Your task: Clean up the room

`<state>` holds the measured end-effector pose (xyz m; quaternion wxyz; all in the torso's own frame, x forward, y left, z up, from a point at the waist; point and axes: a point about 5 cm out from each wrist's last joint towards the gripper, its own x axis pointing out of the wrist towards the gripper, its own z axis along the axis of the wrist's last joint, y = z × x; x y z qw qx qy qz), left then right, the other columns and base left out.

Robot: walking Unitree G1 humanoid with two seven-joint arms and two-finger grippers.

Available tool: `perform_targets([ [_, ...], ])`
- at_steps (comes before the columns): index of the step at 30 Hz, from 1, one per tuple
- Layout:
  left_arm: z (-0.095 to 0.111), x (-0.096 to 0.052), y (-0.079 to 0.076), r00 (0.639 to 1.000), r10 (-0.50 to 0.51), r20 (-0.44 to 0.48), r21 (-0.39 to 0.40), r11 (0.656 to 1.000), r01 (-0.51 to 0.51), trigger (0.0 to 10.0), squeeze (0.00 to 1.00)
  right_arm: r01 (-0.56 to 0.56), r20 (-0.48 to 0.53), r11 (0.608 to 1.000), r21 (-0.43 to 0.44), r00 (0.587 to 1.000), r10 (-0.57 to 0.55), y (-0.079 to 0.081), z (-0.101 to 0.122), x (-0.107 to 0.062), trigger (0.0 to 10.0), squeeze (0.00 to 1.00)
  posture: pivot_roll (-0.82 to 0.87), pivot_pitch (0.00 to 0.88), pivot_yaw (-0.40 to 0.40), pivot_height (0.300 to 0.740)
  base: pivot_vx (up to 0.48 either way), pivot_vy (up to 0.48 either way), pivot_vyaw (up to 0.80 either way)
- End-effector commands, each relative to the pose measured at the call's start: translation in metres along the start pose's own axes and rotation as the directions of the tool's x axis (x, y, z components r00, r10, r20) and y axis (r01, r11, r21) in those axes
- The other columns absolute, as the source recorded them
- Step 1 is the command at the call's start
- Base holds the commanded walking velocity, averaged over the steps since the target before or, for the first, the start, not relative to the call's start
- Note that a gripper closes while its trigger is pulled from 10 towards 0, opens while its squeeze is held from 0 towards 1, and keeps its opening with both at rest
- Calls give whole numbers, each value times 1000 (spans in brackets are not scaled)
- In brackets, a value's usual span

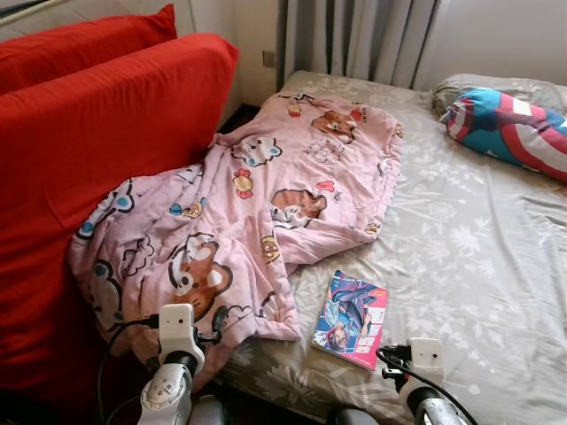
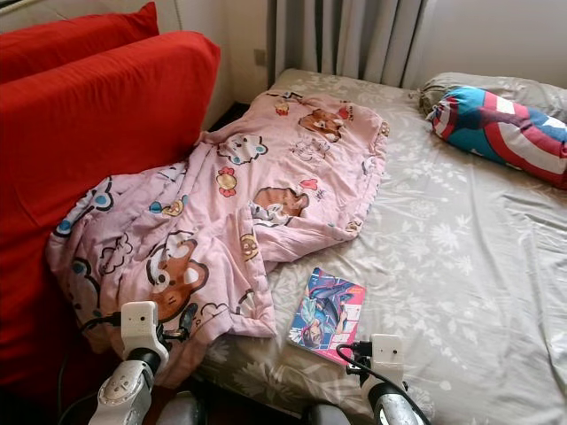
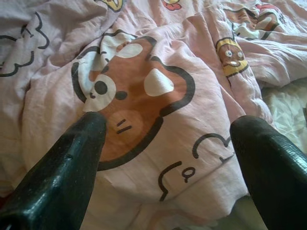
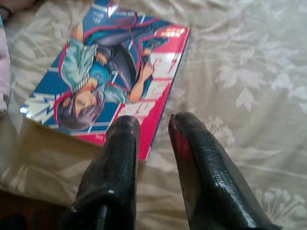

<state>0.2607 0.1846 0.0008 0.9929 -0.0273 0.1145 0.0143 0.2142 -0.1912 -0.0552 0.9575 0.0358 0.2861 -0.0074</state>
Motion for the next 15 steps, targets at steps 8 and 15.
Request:
perform_targets([
  [8,-1,0,0,1000,-2,-9,-2,1000,2,10000,0,37,-28,999,30,999,-36,-26,-16,-15,10000,0,-100,55,-32,626,0,0,0],
  [15,0,1,-1,1000,-4,-10,-6,1000,4,10000,0,28,-30,999,36,999,-27,-27,-24,-21,10000,0,-102,60,-31,626,0,0,0],
])
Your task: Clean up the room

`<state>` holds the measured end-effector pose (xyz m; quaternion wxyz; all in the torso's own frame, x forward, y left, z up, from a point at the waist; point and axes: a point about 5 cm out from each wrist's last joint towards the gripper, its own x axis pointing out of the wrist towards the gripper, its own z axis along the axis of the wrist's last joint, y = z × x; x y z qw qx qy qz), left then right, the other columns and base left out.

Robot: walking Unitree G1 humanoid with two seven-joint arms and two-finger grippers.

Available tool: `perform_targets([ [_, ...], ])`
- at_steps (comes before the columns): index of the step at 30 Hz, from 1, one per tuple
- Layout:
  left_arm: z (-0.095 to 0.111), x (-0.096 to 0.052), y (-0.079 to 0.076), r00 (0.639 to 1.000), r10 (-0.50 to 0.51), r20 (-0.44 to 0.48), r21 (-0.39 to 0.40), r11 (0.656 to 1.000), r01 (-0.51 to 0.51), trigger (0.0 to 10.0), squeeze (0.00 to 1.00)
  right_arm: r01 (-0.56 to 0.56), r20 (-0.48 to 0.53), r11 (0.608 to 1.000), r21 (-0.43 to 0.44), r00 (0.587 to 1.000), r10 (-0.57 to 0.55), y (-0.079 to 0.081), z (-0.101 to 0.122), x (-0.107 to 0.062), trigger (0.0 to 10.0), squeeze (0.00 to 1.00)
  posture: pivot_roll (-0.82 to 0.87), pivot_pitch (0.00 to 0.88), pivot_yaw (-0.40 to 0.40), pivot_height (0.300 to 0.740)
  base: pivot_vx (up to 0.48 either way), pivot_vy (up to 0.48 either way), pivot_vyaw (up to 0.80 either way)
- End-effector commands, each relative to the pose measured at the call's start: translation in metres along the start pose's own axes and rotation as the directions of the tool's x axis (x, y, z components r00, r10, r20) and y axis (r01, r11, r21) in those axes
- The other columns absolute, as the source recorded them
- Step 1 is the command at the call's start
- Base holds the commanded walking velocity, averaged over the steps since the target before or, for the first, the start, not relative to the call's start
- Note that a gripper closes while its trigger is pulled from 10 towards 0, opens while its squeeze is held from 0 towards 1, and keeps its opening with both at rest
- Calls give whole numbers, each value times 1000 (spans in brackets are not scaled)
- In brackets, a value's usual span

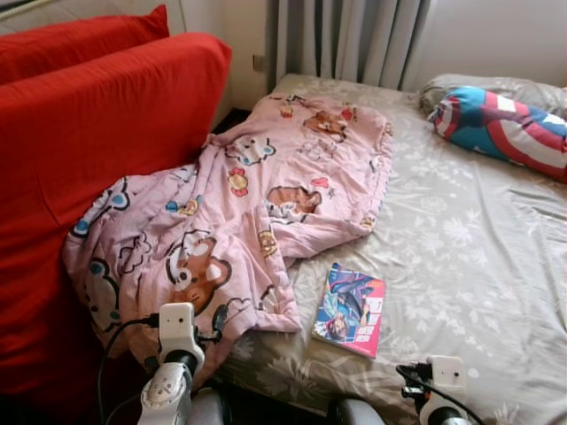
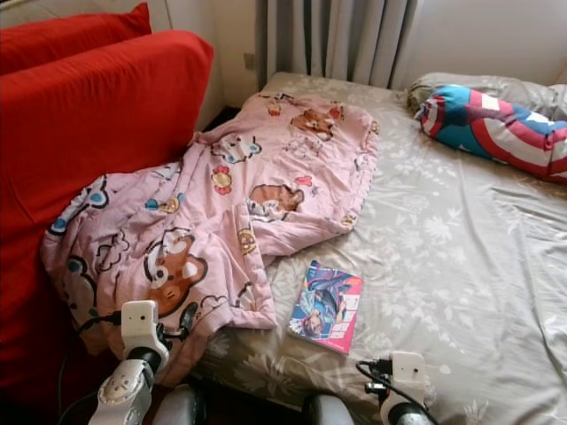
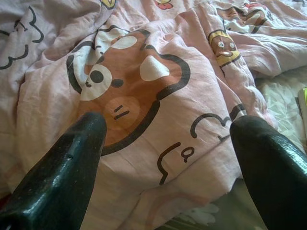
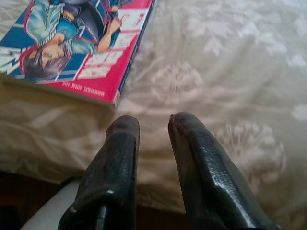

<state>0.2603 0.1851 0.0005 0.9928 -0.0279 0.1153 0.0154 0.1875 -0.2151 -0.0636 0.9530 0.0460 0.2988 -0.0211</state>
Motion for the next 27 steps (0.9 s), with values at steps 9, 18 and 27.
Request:
perform_targets([
  [9,1,1,-2,1000,-5,-7,-9,1000,5,10000,0,-10,-5,1000,-10,1000,10,-6,-13,-11,10000,0,-101,65,-33,626,0,0,0],
  [18,3,3,-2,1000,-5,3,-15,1000,5,10000,0,-31,8,999,-13,999,32,0,-1,-2,10000,0,-101,69,-34,626,0,0,711],
  [27,4,3,-3,1000,-4,3,-18,1000,4,10000,0,-70,35,997,-18,997,70,30,13,13,10000,0,-101,69,-34,626,0,0,622],
])
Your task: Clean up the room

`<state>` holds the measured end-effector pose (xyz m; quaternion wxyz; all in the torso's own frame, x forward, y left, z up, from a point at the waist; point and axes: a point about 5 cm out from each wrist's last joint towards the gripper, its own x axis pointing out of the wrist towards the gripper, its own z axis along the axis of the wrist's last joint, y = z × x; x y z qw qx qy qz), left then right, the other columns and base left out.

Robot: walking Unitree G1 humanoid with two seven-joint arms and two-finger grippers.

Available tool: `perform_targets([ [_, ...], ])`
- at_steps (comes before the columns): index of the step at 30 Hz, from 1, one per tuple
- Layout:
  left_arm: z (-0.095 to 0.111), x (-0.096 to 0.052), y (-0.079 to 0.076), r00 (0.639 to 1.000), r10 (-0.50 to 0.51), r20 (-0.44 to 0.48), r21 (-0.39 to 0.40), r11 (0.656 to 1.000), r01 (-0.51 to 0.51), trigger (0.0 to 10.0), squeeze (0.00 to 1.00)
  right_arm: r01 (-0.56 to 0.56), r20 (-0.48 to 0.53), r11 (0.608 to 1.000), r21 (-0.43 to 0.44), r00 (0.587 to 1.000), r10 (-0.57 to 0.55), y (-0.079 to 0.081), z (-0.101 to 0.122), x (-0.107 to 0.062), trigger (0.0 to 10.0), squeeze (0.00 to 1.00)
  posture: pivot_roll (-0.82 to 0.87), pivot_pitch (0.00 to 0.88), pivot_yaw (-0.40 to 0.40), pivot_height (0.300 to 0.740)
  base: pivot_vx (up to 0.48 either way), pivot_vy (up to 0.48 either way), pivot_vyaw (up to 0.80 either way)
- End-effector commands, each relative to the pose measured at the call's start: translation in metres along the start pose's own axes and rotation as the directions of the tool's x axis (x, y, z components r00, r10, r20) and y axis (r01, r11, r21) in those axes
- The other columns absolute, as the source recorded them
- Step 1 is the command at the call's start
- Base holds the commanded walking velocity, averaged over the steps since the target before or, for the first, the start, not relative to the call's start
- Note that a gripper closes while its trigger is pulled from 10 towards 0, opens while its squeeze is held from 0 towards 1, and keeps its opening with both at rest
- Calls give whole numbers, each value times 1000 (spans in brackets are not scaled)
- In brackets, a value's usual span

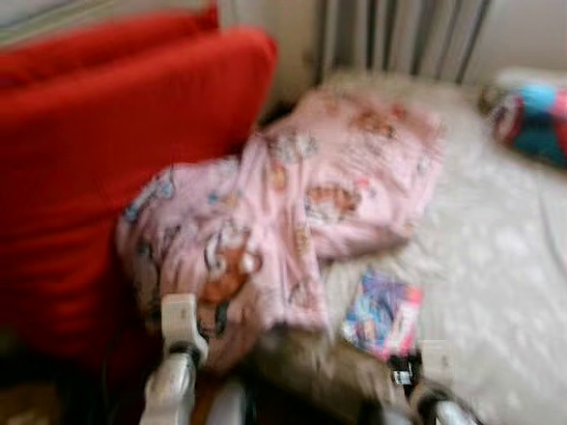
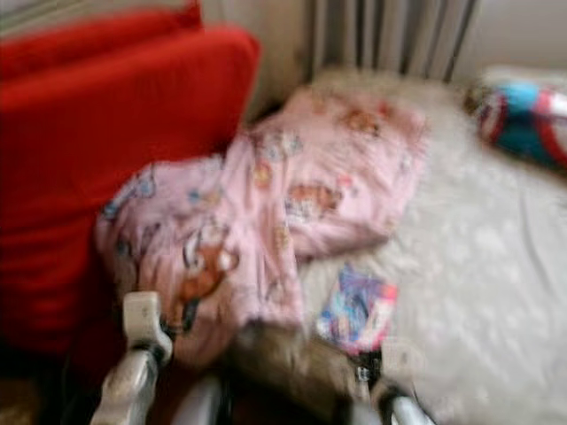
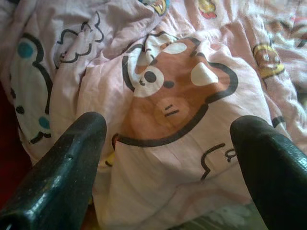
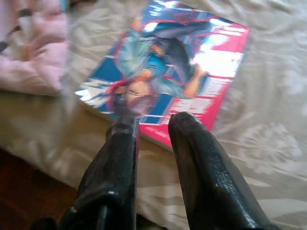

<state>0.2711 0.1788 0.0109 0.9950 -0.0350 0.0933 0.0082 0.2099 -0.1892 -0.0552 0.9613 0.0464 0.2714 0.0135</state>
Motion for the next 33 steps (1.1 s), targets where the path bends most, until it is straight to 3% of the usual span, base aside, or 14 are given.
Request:
perform_targets([
  [1,-8,-5,4,999,13,-41,-5,1000,-13,10000,0,-1,-18,1000,8,1000,1,4,-2,1,10000,0,-101,68,-34,626,0,0,0],
  [8,-8,-5,4,999,11,-40,-6,1000,-11,10000,0,8,-20,1000,12,1000,-8,5,1,3,10000,0,-101,68,-33,626,0,0,0],
  [14,-7,-4,4,999,5,-38,-4,1000,-6,10000,0,49,-25,998,38,999,-48,-9,-11,-8,10000,0,-102,73,-32,626,0,0,0],
  [25,-6,-4,3,999,-1,-34,-5,1000,1,10000,0,85,-26,993,87,996,-83,-21,-18,-16,10000,0,-101,74,-32,626,0,0,0],
  [33,-6,-4,2,999,-3,-35,-4,1000,3,10000,0,85,-9,992,91,996,-84,-17,-6,-6,10000,0,-97,74,-31,626,0,0,0],
])
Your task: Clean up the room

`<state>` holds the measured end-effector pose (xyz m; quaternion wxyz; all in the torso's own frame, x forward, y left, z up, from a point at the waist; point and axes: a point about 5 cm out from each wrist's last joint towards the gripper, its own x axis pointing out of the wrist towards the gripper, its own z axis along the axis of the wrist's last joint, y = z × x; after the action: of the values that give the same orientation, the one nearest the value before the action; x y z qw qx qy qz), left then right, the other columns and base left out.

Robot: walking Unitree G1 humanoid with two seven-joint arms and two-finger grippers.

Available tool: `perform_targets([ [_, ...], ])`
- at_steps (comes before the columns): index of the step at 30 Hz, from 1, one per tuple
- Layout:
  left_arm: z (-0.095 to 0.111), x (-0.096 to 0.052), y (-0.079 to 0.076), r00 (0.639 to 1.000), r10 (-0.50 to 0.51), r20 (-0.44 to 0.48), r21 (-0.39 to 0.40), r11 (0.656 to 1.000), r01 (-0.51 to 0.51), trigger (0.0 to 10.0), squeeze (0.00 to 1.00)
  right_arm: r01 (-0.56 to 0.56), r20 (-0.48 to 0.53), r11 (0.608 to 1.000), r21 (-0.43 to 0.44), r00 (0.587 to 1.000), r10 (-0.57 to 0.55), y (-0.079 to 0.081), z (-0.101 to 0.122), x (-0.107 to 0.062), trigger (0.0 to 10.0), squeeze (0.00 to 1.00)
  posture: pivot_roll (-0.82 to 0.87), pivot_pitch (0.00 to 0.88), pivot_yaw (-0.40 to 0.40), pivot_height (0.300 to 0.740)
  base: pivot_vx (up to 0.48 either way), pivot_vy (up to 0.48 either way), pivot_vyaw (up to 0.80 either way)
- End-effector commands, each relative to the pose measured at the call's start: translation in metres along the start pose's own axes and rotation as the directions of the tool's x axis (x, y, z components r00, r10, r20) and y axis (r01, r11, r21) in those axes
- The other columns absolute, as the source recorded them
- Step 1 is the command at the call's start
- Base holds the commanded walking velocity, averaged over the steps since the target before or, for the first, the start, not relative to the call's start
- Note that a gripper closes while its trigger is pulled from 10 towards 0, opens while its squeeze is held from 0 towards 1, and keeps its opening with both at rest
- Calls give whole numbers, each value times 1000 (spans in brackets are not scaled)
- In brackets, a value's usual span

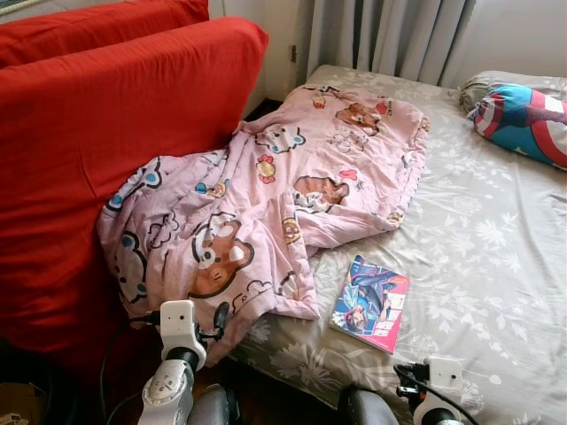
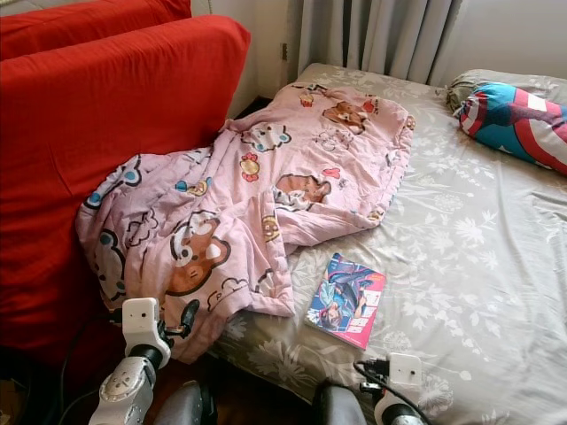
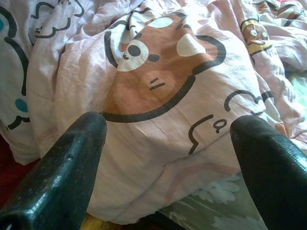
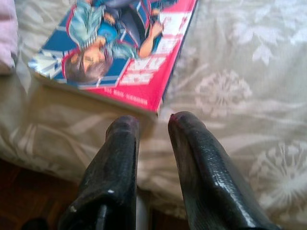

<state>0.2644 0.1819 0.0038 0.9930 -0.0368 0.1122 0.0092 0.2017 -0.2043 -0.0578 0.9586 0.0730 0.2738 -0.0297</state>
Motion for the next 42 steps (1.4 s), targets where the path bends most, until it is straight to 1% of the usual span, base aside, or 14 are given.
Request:
perform_targets([
  [1,2,1,-1,1000,-6,3,-1,1000,6,10000,0,15,1,1000,17,1000,-15,-1,2,2,10000,0,-97,73,-30,626,0,0,0],
  [6,2,0,-1,1000,-12,3,-2,1000,12,10000,0,16,22,1000,19,1000,-16,-4,12,6,10000,0,-93,70,-28,626,211,0,0],
  [10,2,0,-1,1000,-12,3,-2,1000,12,10000,0,20,26,1000,19,999,-20,-7,15,6,10000,0,-92,70,-28,626,280,0,0],
  [16,1,-1,-1,1000,-16,3,3,1000,16,10000,0,34,42,999,10,999,-35,-11,29,13,10000,0,-85,77,-24,626,311,0,0],
  [22,2,-2,2,1000,-16,7,8,1000,16,10000,0,41,45,999,5,998,-41,-12,32,15,10000,0,-77,95,-19,626,346,0,0],
  [26,4,-4,4,1000,-20,20,20,1000,19,10000,0,36,57,999,2,998,-36,-4,37,19,10000,0,-69,111,-14,626,148,0,0],
  [31,8,-4,8,999,-16,33,21,1000,15,10000,0,35,81,999,26,996,-37,2,48,25,10000,0,-62,125,-8,626,0,0,0],
  [32,9,-4,8,999,-18,35,24,1000,17,10000,0,31,93,999,24,995,-33,9,54,29,10000,0,-57,132,-5,626,0,0,0],
  [33,10,-5,9,999,-21,40,26,999,20,10000,0,21,119,1000,16,993,-23,20,68,36,10000,0,-55,138,-3,626,0,0,0],
  [34,12,-4,9,999,-22,46,27,999,21,10000,0,15,142,1000,11,990,-16,27,79,40,10000,0,-54,142,-3,626,0,0,0],
  [35,12,-4,9,999,-22,46,27,999,21,10000,0,15,142,1000,11,990,-16,27,79,40,10000,0,-54,142,-3,626,0,0,0],
  [36,15,-4,10,998,-23,52,28,999,22,10000,0,8,171,1000,6,985,-9,34,89,44,10000,0,-53,147,-2,626,0,0,0],
  [39,18,-2,9,998,-29,60,30,999,27,10000,0,-6,222,1000,-3,975,7,45,103,47,10000,0,-50,150,0,626,0,0,0],
  [42,21,-1,6,997,-40,69,27,999,38,10000,0,-13,245,1000,-9,969,15,49,107,47,10000,0,-46,155,2,626,0,0,0],
])
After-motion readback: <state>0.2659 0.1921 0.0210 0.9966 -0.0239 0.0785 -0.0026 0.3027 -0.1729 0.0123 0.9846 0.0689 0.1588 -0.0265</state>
